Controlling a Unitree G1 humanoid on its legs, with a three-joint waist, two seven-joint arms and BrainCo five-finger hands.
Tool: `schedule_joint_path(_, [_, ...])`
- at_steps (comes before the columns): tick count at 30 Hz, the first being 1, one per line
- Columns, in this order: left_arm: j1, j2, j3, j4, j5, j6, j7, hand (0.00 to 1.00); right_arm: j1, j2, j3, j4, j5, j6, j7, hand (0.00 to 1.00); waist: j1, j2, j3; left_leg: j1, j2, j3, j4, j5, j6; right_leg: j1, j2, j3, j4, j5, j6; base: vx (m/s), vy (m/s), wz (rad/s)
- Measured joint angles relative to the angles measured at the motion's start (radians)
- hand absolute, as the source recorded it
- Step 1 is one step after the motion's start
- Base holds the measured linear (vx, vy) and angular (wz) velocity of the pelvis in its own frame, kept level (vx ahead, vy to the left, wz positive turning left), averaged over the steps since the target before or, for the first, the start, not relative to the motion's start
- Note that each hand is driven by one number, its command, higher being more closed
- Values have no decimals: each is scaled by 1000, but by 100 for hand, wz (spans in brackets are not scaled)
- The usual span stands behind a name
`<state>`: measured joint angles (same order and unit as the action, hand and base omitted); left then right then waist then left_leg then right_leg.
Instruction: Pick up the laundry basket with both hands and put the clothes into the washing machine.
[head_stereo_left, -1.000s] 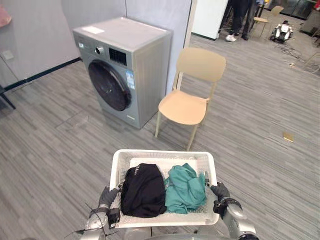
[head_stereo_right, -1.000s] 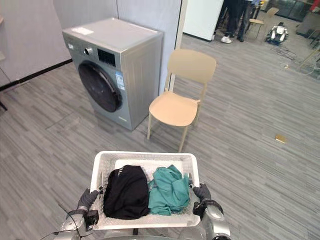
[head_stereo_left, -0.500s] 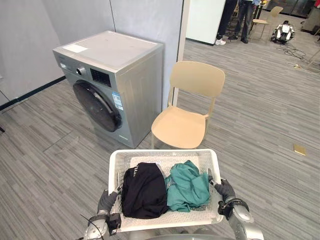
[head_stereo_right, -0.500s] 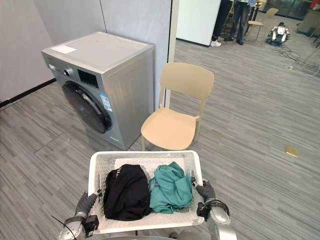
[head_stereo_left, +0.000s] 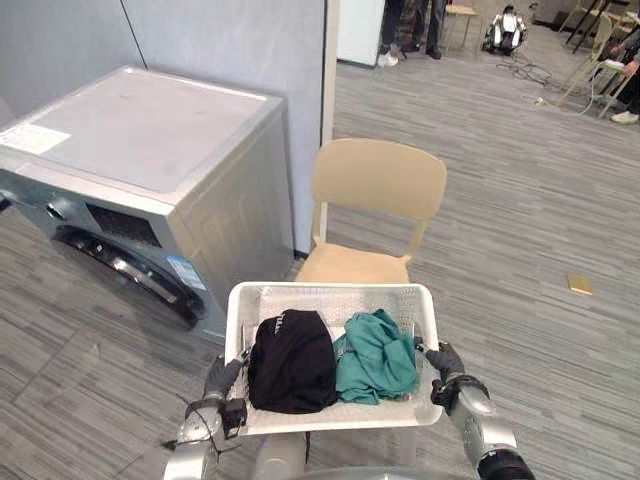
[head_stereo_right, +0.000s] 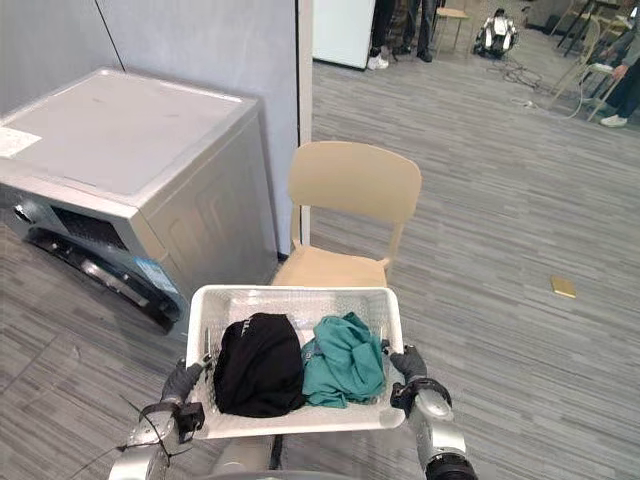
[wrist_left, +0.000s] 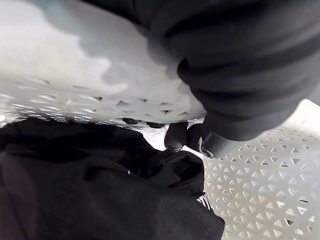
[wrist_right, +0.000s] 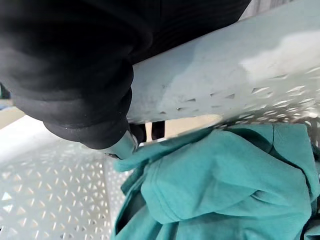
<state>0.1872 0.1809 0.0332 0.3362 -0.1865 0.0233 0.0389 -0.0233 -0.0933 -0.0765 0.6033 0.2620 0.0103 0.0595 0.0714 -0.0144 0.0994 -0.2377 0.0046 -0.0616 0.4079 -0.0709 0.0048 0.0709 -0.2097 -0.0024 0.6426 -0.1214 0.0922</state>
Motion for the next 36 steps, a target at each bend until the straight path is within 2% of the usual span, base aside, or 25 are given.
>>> schedule_joint_path(2, [-19, 42, 1, -43, 0, 0, 4, 100, -19, 27, 0, -7, 12, -13, 0, 100, -2, 17, 16, 106, -3, 33, -51, -32, 31, -81, -20, -74, 177, 5, -22, 148, 255, -36])
schedule_joint_path(3, [-19, 52, 3, -56, 0, 0, 4, 100, -24, 33, 0, -7, 13, -14, 0, 100, -1, 24, 22, 127, -4, 40, -66, -38, 32, -98, -23, -105, 187, 2, -28, 91, 175, -38])
schedule_joint_path(4, [-24, 64, 11, -73, 0, 0, 4, 100, -36, 38, 5, -11, 19, -14, 0, 100, -1, 22, 27, 161, -5, 50, -96, -42, 33, -131, -19, -178, 190, -18, -56, 30, 114, -33])
schedule_joint_path(5, [-39, 79, 15, -75, 0, 0, 4, 100, -43, 38, 14, -24, 25, -13, 0, 100, -2, 18, 27, 167, -5, 62, -123, -44, 36, -173, -8, -237, 168, -57, -60, 8, 85, -20])
schedule_joint_path(6, [-51, 87, 17, -75, 0, 0, 4, 100, -47, 37, 15, -33, 25, -12, 0, 100, -3, 15, 29, 165, -5, 62, -131, -44, 38, -189, 4, -251, 135, -77, -53, 7, 32, 3])
schedule_joint_path(7, [-79, 98, 17, -75, 0, 0, 4, 100, -64, 33, 14, -38, 36, -11, 0, 100, -8, 5, 37, 167, -4, 61, -149, -43, 40, -205, 39, -257, 8, -99, -43, 89, -42, 19])
schedule_joint_path(8, [-110, 104, 16, -74, 0, 0, 3, 100, -85, 22, 14, -40, 48, -10, 0, 100, -10, -9, 51, 162, -4, 60, -155, -42, 40, -208, 70, -244, -148, -92, -41, 86, -49, 20])
schedule_joint_path(9, [-123, 107, 14, -73, 0, 0, 3, 100, -94, 17, 14, -43, 53, -9, 0, 100, -9, -21, 53, 153, -7, 61, -151, -42, 38, -198, 79, -233, -232, -78, -39, 66, -95, 35])
schedule_joint_path(10, [-154, 105, 7, -72, 0, 0, 1, 100, -100, -1, 13, -61, 61, -9, 0, 100, -15, -21, 63, 120, -6, 45, -122, -41, 35, -189, 95, -232, -288, 16, -46, -2, -69, 34])
schedule_joint_path(11, [-170, 104, 4, -72, 0, 1, 0, 100, -105, -9, 10, -72, 63, -8, 0, 100, -13, -20, 69, 109, -4, 34, -110, -41, 29, -191, 103, -231, -294, 22, -45, 41, -114, 36])
schedule_joint_path(12, [-210, 105, 2, -70, 0, 0, -2, 100, -139, -27, 6, -81, 69, -7, 0, 100, -8, -8, 102, 100, 10, 30, -98, -35, 14, -201, 117, -237, -305, 26, -48, 54, -108, 7])
schedule_joint_path(13, [-269, 108, -2, -57, 0, 0, -1, 100, -189, -49, 3, -79, 82, -3, -3, 100, 2, 2, 129, 53, 27, 28, -75, -28, 2, -218, 136, -246, -329, 51, -67, 56, -110, -1])
schedule_joint_path(14, [-307, 115, -3, -45, 0, -1, -1, 100, -220, -60, 2, -77, 82, -3, -8, 100, 9, 2, 142, 25, 33, 25, -69, -23, -3, -239, 143, -252, -336, 65, -72, 5, -107, 5])
schedule_joint_path(15, [-431, 148, -9, 1, -15, -10, -1, 100, -321, -89, -3, -70, 91, -2, -18, 100, 16, 0, 206, -39, 44, 6, -42, -10, -19, -285, 157, -273, -334, 91, -101, -39, -113, 13])
schedule_joint_path(17, [-605, 195, -37, 73, -58, -11, 6, 100, -454, -128, -11, -46, 107, -2, -40, 100, 25, -2, 277, -131, 57, -21, 0, -1, -32, -350, 171, -300, -327, 107, -123, -90, -114, 18])
schedule_joint_path(19, [-720, 223, -54, 124, -91, -11, 15, 100, -555, -144, -24, -24, 126, 0, -61, 100, 35, -10, 332, -176, 64, -21, 15, 2, -38, -396, 175, -301, -311, 109, -125, -61, -46, -1])
schedule_joint_path(20, [-773, 229, -66, 152, -117, -12, 26, 100, -592, -156, -28, -23, 136, 0, -77, 100, 50, -9, 353, -195, 66, -20, 17, 2, -38, -419, 174, -298, -303, 108, -125, -25, -10, -10])
schedule_joint_path(26, [-995, 240, -101, 350, -157, -14, 38, 100, -781, -191, -30, 119, 161, 0, -120, 100, 52, -7, 356, -318, 69, -6, 50, 0, -42, -535, 167, -301, -277, 108, -126, -13, 17, -3])
schedule_joint_path(32, [-1103, 232, -104, 458, -140, -10, 36, 100, -878, -200, -48, 215, 160, 5, -129, 100, 45, -8, 356, -403, 85, 37, 65, 0, -42, -621, 163, -298, -261, 110, -128, -18, 8, -6])
schedule_joint_path(36, [-1128, 209, -104, 502, -101, -4, 40, 100, -893, -206, -54, 250, 160, 21, -144, 100, 20, -9, 357, -428, 99, 75, 76, 0, -42, -639, 162, -298, -262, 110, -128, 34, 6, -1])
